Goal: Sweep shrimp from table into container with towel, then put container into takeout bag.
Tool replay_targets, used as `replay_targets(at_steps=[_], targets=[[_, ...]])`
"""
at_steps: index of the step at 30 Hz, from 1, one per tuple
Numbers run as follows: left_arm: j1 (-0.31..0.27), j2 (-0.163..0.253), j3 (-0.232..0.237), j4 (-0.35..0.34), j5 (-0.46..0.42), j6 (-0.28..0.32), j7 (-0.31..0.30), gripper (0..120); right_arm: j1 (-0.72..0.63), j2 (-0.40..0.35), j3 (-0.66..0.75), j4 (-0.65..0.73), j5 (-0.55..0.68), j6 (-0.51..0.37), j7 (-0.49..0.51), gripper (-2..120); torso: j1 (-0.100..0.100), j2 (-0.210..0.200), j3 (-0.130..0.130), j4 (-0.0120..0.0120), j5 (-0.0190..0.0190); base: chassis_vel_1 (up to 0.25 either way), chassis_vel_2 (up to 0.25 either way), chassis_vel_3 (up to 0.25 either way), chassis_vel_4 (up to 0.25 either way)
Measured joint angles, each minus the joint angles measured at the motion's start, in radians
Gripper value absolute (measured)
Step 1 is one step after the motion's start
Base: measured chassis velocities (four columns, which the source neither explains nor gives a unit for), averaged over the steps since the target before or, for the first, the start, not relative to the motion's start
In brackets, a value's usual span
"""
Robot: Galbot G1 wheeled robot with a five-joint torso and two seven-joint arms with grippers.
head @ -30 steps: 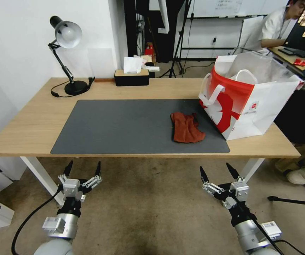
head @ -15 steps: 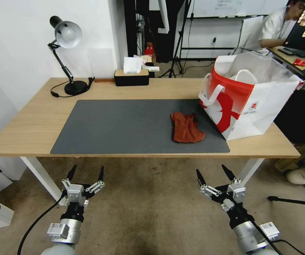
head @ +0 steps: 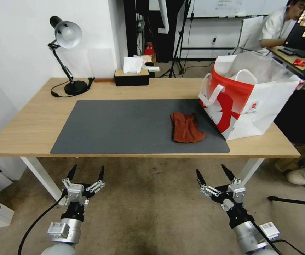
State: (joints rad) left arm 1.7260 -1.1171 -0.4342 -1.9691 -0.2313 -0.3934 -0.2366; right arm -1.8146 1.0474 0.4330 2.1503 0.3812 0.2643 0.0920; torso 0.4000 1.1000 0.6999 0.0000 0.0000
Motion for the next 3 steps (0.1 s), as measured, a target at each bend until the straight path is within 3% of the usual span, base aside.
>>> replay_targets(at_steps=[3], targets=[[0.000, 0.000, 0.000, 0.000, 0.000, 0.000, 0.000, 100, 0.000, 0.000, 0.000, 0.000, 0.000, 0.001, 0.000, 100, 0.000, 0.000, 0.000, 0.0000, 0.0000, 0.000, 0.000, 0.000, 0.000]])
